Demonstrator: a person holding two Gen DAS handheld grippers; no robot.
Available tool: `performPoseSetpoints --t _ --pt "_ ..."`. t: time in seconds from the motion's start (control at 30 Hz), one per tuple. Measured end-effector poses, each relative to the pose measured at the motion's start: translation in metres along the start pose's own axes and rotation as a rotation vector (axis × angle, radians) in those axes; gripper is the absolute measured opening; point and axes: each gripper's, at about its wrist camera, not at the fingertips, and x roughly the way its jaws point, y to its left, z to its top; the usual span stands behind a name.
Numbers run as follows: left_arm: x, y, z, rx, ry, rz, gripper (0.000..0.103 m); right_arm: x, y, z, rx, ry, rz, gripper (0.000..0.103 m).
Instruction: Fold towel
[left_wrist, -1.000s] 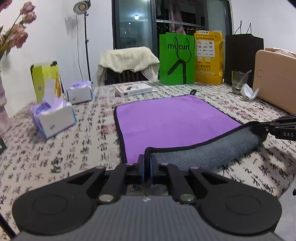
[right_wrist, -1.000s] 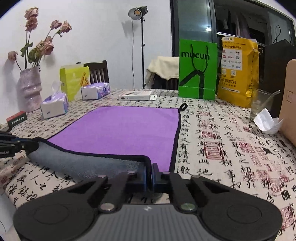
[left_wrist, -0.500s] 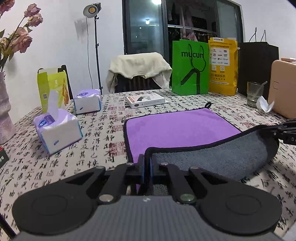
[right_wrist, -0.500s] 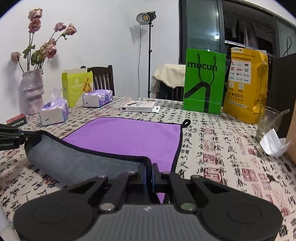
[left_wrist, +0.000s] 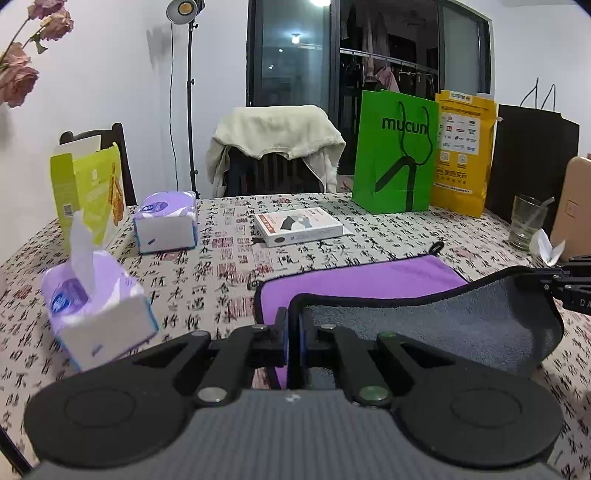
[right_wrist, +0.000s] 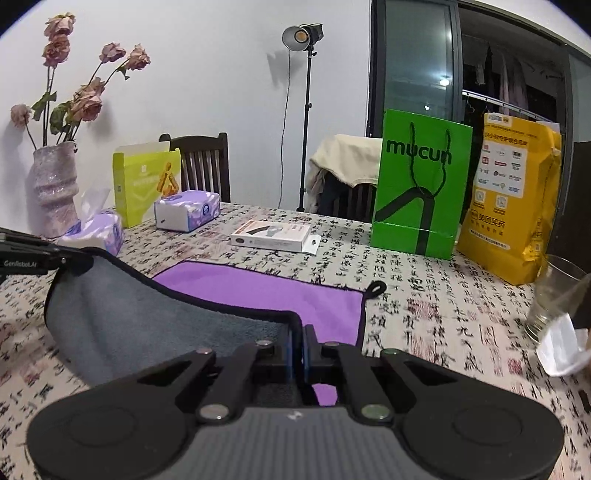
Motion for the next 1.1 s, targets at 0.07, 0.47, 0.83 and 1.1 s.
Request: performPoseSetpoints --t 0.07,0.47,0.83,1.1 --pt "0.009 0.002 0.007 0.000 0.004 -0.002 0.006 0.009 -0.006 0.006 0.007 0.004 0.005 0.005" --pt "0.097 0.030 0.045 -0.067 0.096 -0.013 0.006 0.092 -0.054 0.043 0.107 0.063 0.049 0.005" --pt "0.169 0.038 0.050 -0.073 0.170 0.003 0.006 0.168 -0.076 0.054 0.143 0.152 0.016 0.005" --pt "0.178 0.046 0.045 -0.069 0.168 0.047 0.073 0.186 -0.081 0.045 0.161 0.195 -0.019 0.021"
